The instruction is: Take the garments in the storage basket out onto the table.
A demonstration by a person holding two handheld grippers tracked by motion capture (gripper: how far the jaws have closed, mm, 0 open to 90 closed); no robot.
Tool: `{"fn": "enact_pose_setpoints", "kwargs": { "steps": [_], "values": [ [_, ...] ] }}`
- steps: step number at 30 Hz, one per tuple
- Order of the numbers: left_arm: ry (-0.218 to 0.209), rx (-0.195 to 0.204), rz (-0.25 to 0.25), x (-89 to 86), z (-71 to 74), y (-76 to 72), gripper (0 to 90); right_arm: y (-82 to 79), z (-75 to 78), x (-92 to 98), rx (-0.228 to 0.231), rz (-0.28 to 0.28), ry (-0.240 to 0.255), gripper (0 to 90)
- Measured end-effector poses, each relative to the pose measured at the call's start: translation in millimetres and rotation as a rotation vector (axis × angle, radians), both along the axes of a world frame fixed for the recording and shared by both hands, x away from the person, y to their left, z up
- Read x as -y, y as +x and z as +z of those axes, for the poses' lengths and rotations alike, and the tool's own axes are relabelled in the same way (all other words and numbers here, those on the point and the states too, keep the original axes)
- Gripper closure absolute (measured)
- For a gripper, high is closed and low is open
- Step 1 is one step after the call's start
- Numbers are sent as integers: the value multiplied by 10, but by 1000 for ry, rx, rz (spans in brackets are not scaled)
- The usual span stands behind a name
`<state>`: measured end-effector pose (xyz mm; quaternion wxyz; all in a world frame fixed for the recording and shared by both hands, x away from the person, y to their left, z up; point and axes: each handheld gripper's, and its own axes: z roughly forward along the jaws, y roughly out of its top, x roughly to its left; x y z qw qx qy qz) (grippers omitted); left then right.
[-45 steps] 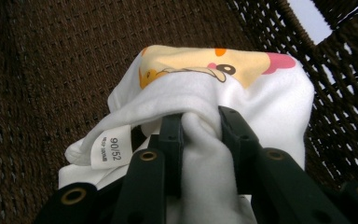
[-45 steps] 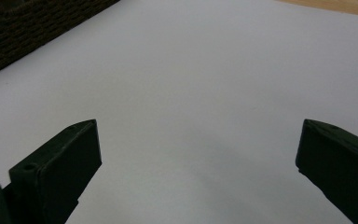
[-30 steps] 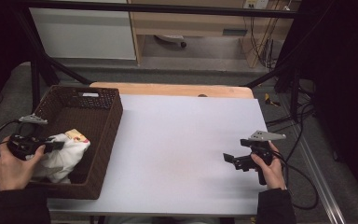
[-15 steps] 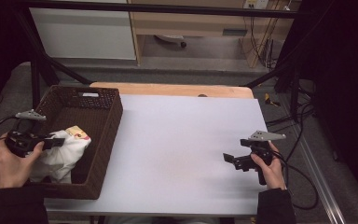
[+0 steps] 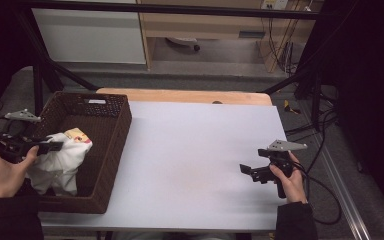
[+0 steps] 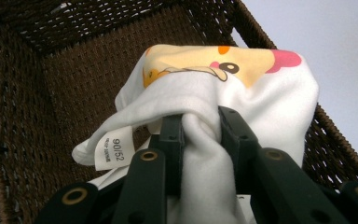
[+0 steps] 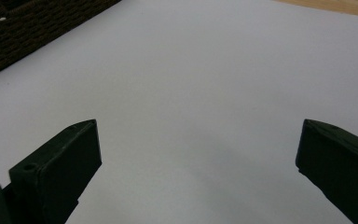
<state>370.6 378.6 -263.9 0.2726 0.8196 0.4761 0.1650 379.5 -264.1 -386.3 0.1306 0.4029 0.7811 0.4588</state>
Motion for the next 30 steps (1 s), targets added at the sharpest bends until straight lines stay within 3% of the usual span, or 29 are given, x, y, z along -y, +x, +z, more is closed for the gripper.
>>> {"fn": "enact_pose_setpoints", "kwargs": {
  "steps": [20, 30],
  "values": [
    [7, 20, -47, 45, 302, 4, 725, -4, 8, 5, 2, -5, 5, 7],
    [23, 32, -79, 156, 479, 26, 725, -6, 10, 7, 0, -4, 5, 7]
  ]
}}
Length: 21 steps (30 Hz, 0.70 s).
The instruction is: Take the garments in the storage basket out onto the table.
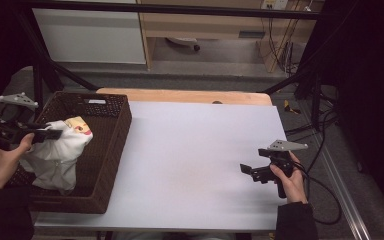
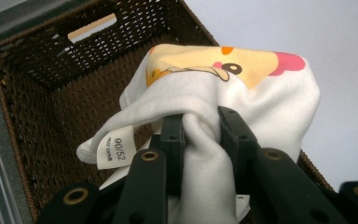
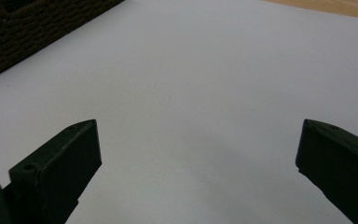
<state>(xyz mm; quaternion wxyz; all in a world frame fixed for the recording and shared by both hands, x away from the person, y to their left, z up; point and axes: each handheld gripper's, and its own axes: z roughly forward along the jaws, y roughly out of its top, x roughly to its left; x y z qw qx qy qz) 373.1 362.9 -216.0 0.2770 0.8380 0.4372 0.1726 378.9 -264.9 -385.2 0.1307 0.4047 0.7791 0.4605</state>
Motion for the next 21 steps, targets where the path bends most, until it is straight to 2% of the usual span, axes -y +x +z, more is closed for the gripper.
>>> {"fn": "enact_pose_setpoints", "kwargs": {
  "steps": [13, 21],
  "values": [
    [2, 23, -44, 132, 221, 27, 725, -2, 3, 2, 0, -1, 2, 7],
    [-2, 15, -78, 238, 308, 79, 725, -1, 1, 0, -1, -1, 2, 7]
  ]
}}
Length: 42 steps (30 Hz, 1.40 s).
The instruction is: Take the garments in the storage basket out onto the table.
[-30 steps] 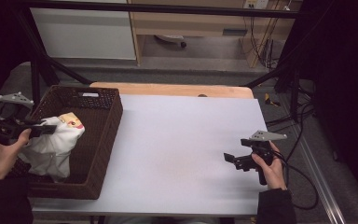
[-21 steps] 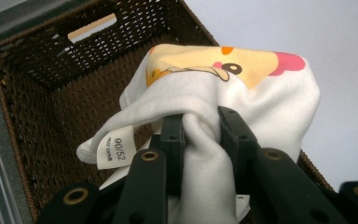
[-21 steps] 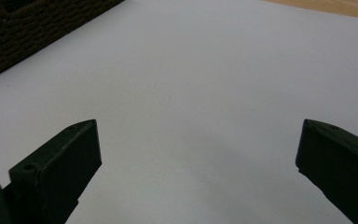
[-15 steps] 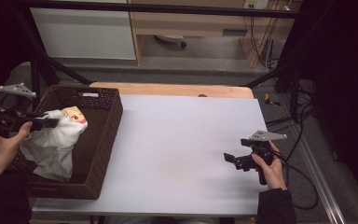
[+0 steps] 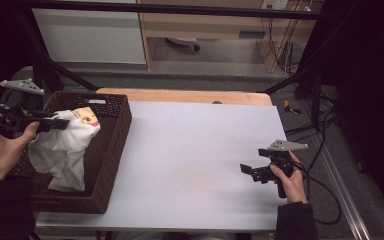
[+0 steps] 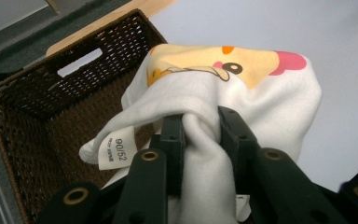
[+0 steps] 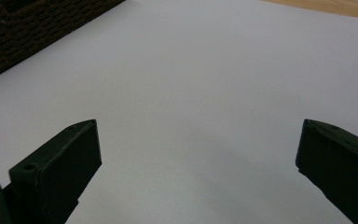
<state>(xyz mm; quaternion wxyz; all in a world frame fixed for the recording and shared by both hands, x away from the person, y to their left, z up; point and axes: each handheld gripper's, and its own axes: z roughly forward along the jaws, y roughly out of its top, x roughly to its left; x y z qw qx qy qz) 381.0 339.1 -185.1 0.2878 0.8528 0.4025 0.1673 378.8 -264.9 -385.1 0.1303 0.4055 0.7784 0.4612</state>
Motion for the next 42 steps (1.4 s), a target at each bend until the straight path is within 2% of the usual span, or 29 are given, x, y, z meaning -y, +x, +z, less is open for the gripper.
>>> {"fn": "enact_pose_setpoints", "kwargs": {
  "steps": [10, 32, 38, 39, 42],
  "values": [
    [4, 7, -37, 182, 152, 42, 725, 0, 1, 1, 1, 0, 0, 7],
    [29, 25, -122, 634, 342, 122, 725, -4, 5, 4, 0, 1, 1, 7],
    [24, 27, -138, 755, 384, 153, 725, -3, 4, 3, 0, 1, 1, 7],
    [17, 17, -139, 777, 394, 152, 725, -2, 2, 2, 1, 1, 0, 7],
    [16, 30, -151, 837, 436, 170, 725, 1, -1, 0, 0, 2, -3, 7]
  ]
}}
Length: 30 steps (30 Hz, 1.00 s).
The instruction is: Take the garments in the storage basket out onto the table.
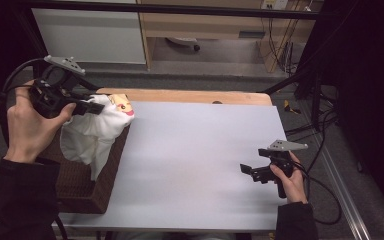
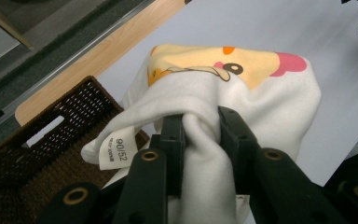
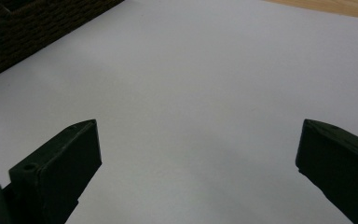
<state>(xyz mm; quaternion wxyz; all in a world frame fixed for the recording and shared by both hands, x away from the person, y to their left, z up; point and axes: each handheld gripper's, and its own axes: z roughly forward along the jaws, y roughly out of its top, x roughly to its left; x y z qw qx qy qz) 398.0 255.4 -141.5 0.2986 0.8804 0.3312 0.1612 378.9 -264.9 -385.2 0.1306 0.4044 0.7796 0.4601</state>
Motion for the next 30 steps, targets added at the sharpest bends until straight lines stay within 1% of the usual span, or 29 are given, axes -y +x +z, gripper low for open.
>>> {"fn": "enact_pose_setpoints", "kwargs": {
  "steps": [1, 10, 17, 22, 23, 30],
  "values": [
    [-5, -9, 1, 30, 14, 0, 725, 1, -1, 0, 2, 2, -1, 7],
    [11, -9, -24, 219, 89, 42, 725, -5, 10, 10, 0, -2, 5, 7],
    [1, -9, -41, 355, 131, 82, 726, -4, 7, 8, 0, 0, 5, 7],
    [2, -8, -57, 451, 148, 105, 726, -4, 9, 9, -1, -1, 5, 7],
    [-4, -8, -59, 485, 157, 111, 726, -5, 10, 11, 0, -1, 6, 7],
    [1, -3, -77, 599, 199, 128, 726, -3, 8, 6, -2, 0, 6, 7]
  ]
}}
